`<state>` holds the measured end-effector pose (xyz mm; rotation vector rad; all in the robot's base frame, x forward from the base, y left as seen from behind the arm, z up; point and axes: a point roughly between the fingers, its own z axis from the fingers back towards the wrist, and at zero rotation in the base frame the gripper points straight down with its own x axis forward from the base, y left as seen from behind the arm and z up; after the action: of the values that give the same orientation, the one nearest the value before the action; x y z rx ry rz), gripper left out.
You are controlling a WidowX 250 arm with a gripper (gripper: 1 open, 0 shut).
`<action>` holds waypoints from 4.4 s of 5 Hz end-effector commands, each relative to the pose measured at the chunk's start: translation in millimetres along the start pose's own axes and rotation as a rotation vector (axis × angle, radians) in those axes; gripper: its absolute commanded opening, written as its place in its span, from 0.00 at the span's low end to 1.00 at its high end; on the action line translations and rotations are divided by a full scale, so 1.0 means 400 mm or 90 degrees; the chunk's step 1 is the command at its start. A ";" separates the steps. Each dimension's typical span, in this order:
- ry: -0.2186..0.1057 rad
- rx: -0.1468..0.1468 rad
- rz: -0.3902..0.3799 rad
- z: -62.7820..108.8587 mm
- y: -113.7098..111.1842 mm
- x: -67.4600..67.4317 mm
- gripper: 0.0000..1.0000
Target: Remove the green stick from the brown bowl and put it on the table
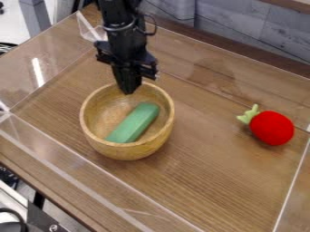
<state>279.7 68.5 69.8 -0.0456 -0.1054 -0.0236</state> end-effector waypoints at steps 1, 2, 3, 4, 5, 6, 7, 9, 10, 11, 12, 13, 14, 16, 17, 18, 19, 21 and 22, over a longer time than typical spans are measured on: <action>-0.047 0.017 0.022 0.062 0.018 0.028 0.00; -0.049 0.022 0.047 0.070 0.029 0.025 0.00; -0.046 0.014 -0.011 0.074 0.031 0.042 0.00; -0.034 0.004 -0.073 0.059 0.033 0.050 1.00; -0.024 -0.002 -0.093 0.036 0.002 0.034 1.00; -0.021 -0.002 -0.102 0.023 -0.017 0.035 0.00; -0.018 -0.003 -0.112 0.008 -0.034 0.037 0.00; -0.028 0.012 -0.053 0.048 -0.101 0.012 0.00; -0.028 0.010 -0.081 0.048 -0.113 0.000 0.00; -0.028 0.009 -0.107 0.048 -0.124 -0.009 0.00; -0.025 0.004 -0.149 0.079 -0.131 -0.022 0.00; -0.021 -0.001 -0.191 0.105 -0.137 -0.036 0.00; -0.028 0.009 -0.131 0.059 -0.108 -0.046 1.00; -0.035 0.018 -0.090 0.019 -0.076 -0.085 1.00; -0.038 0.021 -0.056 -0.018 -0.066 -0.090 1.00; -0.043 0.021 -0.024 -0.053 -0.062 -0.091 1.00; -0.044 0.014 -0.036 -0.077 -0.075 -0.071 1.00; -0.043 0.003 -0.039 -0.089 -0.080 -0.046 0.00; -0.041 -0.001 -0.031 -0.083 -0.073 -0.041 0.00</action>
<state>257.8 35.0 28.3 -0.0515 -0.1382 -0.0764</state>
